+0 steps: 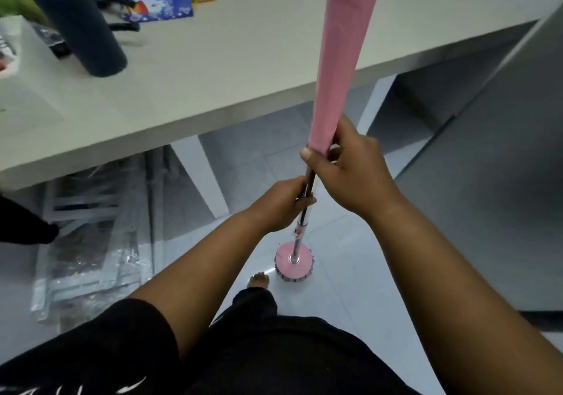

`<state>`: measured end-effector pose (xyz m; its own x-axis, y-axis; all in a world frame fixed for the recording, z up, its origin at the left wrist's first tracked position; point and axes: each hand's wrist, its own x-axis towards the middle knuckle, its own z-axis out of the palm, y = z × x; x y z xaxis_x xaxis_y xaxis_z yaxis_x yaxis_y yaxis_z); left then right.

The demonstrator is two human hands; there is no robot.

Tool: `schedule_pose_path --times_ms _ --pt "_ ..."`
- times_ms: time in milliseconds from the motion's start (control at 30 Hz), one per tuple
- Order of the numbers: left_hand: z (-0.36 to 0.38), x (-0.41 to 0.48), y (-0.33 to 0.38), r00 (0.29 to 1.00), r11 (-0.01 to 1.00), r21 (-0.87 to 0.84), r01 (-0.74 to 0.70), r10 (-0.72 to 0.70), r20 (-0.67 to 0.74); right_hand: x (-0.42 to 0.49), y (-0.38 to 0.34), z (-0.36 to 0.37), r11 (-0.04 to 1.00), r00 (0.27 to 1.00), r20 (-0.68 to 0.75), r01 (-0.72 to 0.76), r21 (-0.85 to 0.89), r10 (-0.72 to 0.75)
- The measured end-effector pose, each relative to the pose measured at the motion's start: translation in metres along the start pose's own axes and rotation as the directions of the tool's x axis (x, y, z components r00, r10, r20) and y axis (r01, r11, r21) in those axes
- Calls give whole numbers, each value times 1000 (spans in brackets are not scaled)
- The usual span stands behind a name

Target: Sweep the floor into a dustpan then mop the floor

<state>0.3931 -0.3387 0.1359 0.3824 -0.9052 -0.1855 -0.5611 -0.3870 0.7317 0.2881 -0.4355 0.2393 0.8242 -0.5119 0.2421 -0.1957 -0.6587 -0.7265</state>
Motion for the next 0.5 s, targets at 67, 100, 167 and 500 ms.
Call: schedule_pose_path --times_ms 67,100,167,500 --pt "11 26 10 998 999 3 -46 45 46 2 17 -15 997 995 -62 -78 -25 76" --pt "16 39 14 996 998 1 -62 62 69 3 25 -21 993 990 -92 -111 -36 107" --pt "23 65 22 988 996 3 -92 91 123 6 40 -32 981 974 -143 -186 -53 177" --pt "62 172 65 885 955 -19 -296 282 371 10 108 -68 806 750 -360 -591 10 555"
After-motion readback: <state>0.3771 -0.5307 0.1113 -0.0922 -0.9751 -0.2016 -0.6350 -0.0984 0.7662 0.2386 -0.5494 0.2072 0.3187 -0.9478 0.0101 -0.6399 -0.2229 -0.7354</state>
